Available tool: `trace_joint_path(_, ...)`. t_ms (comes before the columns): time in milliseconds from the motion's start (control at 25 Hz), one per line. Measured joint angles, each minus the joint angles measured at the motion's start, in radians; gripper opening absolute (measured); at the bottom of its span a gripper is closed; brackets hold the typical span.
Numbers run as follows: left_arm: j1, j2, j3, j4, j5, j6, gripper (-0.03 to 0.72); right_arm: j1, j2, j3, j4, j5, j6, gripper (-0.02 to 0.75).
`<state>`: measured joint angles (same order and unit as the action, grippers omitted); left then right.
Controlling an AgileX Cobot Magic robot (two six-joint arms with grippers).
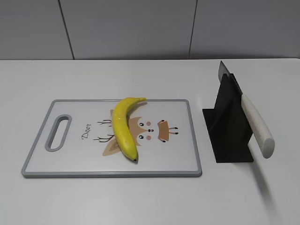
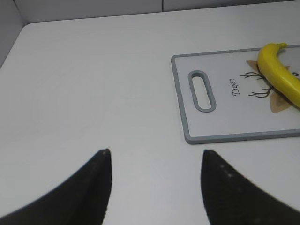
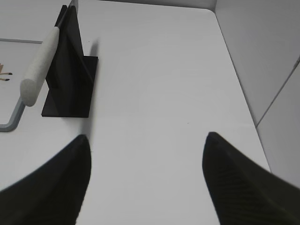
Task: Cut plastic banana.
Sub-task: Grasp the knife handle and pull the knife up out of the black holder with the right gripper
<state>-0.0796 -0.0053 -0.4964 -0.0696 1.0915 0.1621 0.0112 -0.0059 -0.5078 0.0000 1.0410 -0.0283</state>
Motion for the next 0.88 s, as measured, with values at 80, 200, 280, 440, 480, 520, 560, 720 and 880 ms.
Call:
trace_joint_path(80,0.000,0.000,0.000,0.000,0.000,0.000,0.590,0.000,0.000,0.000,0.000,0.000,0.000,0.545)
trace_joint_path(200,0.000,0.000,0.000,0.000,0.000,0.000,0.590,0.000,0.000,0.000,0.000,0.000,0.000,0.503)
trace_joint_path(280,0.000,0.000,0.000,0.000,0.000,0.000,0.590,0.000,0.000,0.000,0.000,0.000,0.000,0.481)
trace_joint_path(440,0.000,0.000,0.000,0.000,0.000,0.000,0.590,0.000,0.034,-0.007,0.035,0.011,0.000,0.486)
trace_joint_path(480,0.000,0.000,0.000,0.000,0.000,0.000,0.590,0.000,0.056,-0.014,0.058,0.017,0.000,0.500)
trace_joint_path(520,0.000,0.000,0.000,0.000,0.000,0.000,0.590,0.000,0.086,-0.021,0.073,0.018,0.000,0.515)
trace_joint_path(560,0.000,0.000,0.000,0.000,0.000,0.000,0.590,0.000,0.120,-0.031,0.086,0.018,0.000,0.526)
trace_joint_path(720,0.000,0.000,0.000,0.000,0.000,0.000,0.590,0.000,0.276,-0.096,0.102,0.068,0.000,0.546)
trace_joint_path(880,0.000,0.000,0.000,0.000,0.000,0.000,0.590,0.000,0.462,-0.198,0.105,0.161,0.000,0.546)
